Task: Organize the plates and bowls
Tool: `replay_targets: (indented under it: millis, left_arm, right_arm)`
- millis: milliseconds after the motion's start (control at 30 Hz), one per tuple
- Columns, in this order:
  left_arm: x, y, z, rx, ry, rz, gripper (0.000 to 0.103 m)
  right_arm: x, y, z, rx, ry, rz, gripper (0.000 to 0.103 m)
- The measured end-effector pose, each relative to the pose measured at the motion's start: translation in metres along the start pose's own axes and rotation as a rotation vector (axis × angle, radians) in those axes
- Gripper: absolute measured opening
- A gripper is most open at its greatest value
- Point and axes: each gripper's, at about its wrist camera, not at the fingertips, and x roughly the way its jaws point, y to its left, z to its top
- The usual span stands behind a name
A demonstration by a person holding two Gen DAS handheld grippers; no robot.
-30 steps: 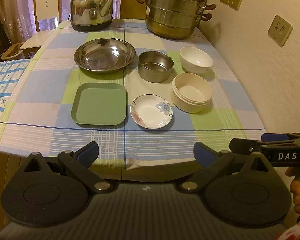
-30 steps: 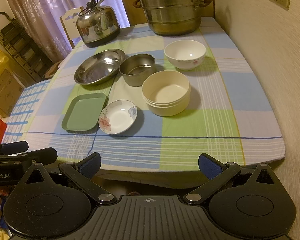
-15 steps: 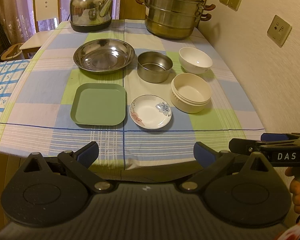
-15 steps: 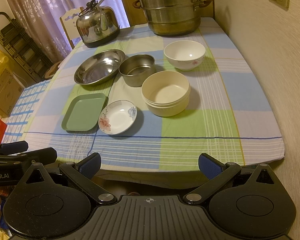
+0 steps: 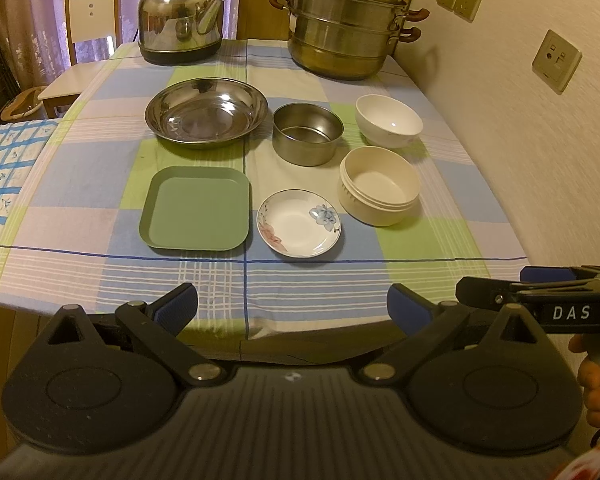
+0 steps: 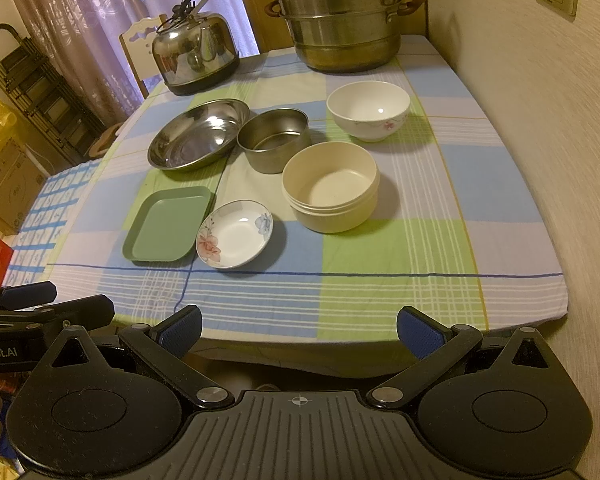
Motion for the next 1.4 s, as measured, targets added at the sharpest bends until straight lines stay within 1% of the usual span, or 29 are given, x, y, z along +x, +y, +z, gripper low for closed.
replay_targets:
  millis: [867, 1067, 1100, 1400]
  left_arm:
    - [-0.002, -0.005, 0.001, 0.001, -0.001, -0.002, 0.101]
    - [-0.003, -0.004, 0.0, -0.015, -0.003, -0.001, 0.101]
    - [-0.004, -0.003, 0.0, -0.018, -0.006, 0.003, 0.101]
    - [-0.003, 0.025, 0.003, -0.058, -0.043, 0.083, 0.101]
  right_arm:
    - [0.0, -0.002, -0.001, 0.0, 0.001, 0.001, 0.103]
    - [0.001, 0.0, 0.004, -0.006, 0.002, 0.015, 0.103]
    - [0.002, -0.002, 0.0, -0.007, 0.002, 0.015, 0.103]
    - [0.014, 0.004, 0.005, -0.029, -0.006, 0.052, 0.103]
